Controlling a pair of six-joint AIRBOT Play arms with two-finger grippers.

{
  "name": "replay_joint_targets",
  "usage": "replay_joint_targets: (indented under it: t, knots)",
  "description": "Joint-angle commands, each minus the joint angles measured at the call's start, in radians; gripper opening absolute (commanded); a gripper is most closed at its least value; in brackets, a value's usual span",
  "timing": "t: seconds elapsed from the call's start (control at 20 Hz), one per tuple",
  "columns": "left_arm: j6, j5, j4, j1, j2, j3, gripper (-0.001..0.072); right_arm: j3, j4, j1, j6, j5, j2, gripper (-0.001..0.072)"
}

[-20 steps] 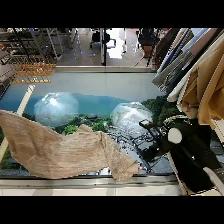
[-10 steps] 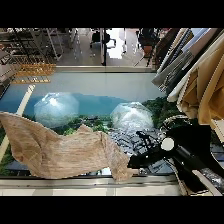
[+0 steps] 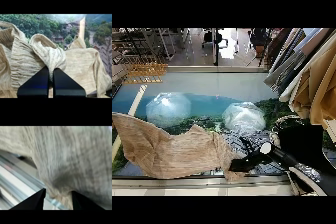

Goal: Fold the clothes and pants, and hang the long-sleeved shirts on hangers.

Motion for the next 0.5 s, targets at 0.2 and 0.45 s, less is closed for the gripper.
replay_joint_targets:
  t: [0.2,0.45]
  knots:
    - [0.0,-0.002,0.0,0.0,-0.001,0.0,0.0011,0.0,0.058,0.018,-0.023,-0.132,-0.01,0.012]
    - [0.0,-0.002,0.0,0.0,-0.001,0.0,0.0011,0.0,0.005,0.013,0.001,-0.121,0.11,0.0016]
